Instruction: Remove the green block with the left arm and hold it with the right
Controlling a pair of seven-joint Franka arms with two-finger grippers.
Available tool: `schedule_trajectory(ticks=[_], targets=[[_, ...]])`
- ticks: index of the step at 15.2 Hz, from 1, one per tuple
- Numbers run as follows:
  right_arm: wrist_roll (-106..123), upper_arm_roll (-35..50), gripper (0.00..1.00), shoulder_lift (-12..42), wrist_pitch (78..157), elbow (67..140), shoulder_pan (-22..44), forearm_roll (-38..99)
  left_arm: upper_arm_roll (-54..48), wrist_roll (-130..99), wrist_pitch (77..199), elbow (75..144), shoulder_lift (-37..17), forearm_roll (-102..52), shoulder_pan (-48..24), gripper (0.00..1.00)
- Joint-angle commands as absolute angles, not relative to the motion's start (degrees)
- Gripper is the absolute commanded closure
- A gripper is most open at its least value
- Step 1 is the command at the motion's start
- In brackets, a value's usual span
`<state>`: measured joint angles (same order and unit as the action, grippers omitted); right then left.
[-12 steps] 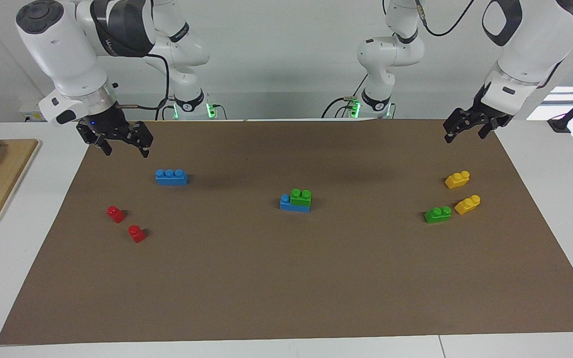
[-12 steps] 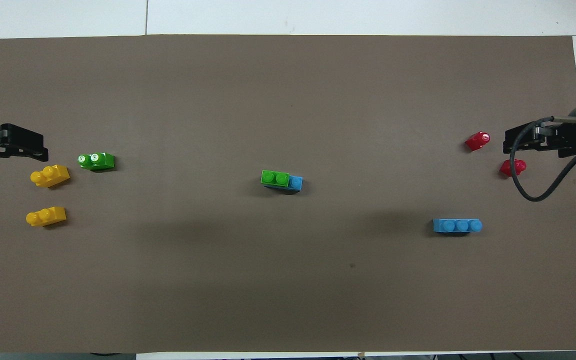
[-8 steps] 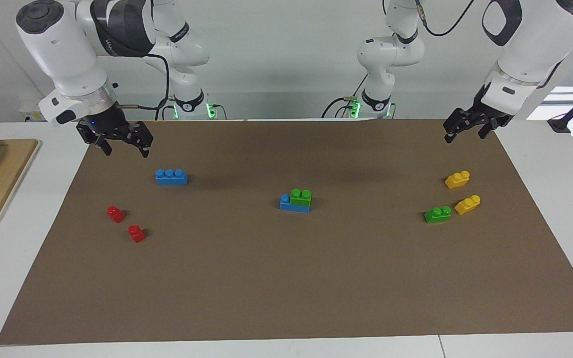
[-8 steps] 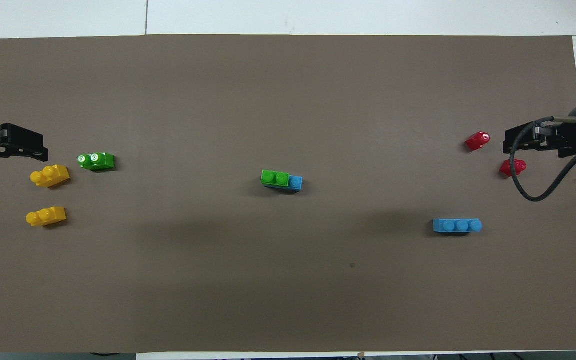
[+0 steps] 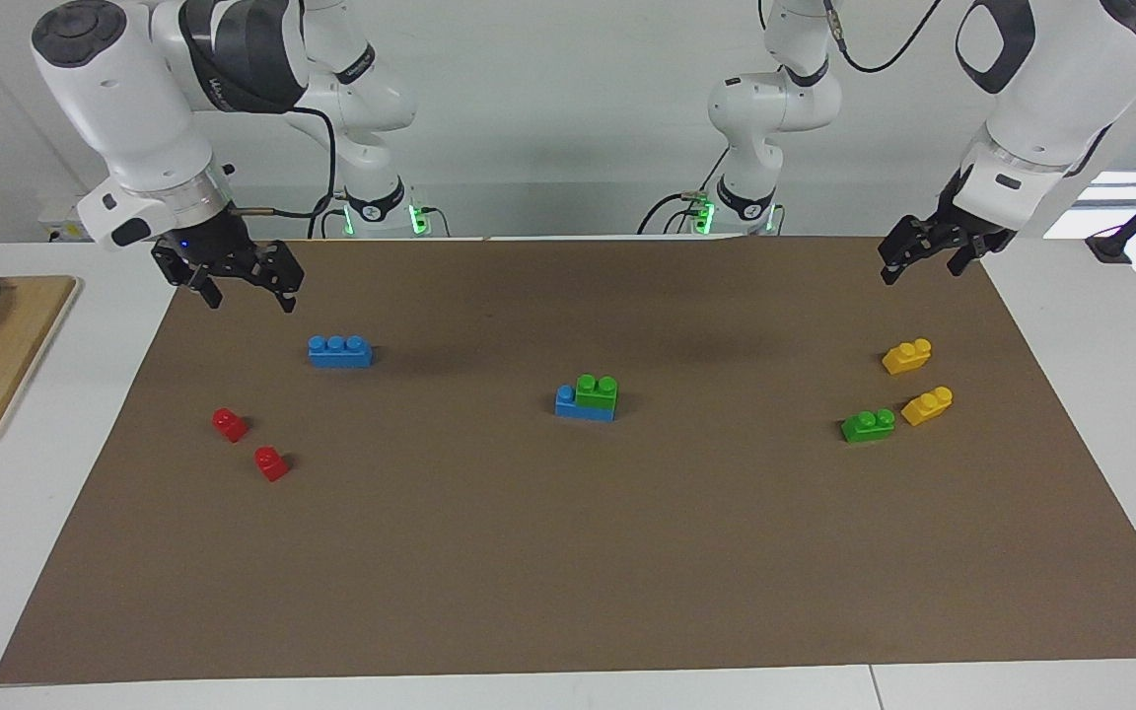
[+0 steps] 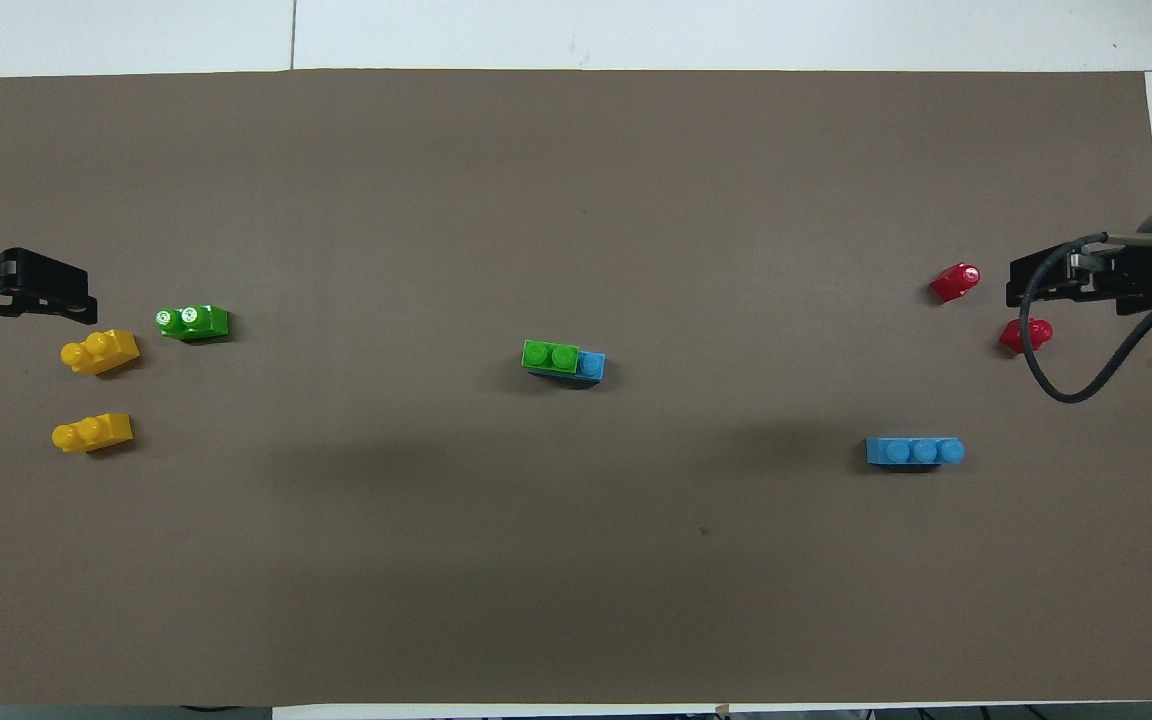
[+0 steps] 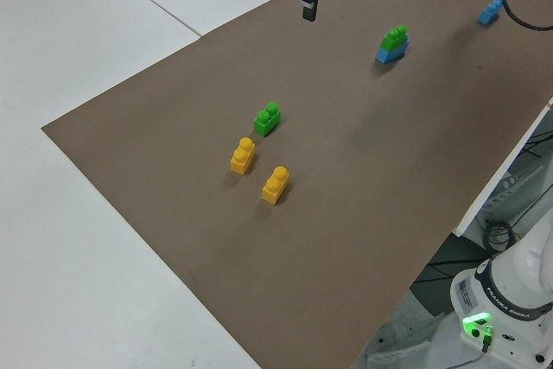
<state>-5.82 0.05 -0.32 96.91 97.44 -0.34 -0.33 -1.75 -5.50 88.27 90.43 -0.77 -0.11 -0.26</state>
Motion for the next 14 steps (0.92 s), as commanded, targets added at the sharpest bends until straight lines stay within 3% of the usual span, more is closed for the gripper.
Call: schedule_trajectory(ticks=[1, 10, 14], targets=[[-5.01, 0.53, 0.0, -0.44, 96.24, 97.12, -0.88, -0.79, -1.76, -5.62, 88.16, 91.14, 0.17, 0.26, 0.0, 0.0], [-5.01, 0.53, 0.0, -0.62, 96.68, 97.56, -0.88, -0.79, -2.28, -12.64, 87.45, 94.92, 2.11, 0.53, -0.88, 0.0], [-5.01, 0.44, 0.0, -0.62, 96.77, 97.56, -0.88, -0.79, -2.29, -18.52, 88.42, 101.4, 5.44, 0.26, -3.33, 0.0]])
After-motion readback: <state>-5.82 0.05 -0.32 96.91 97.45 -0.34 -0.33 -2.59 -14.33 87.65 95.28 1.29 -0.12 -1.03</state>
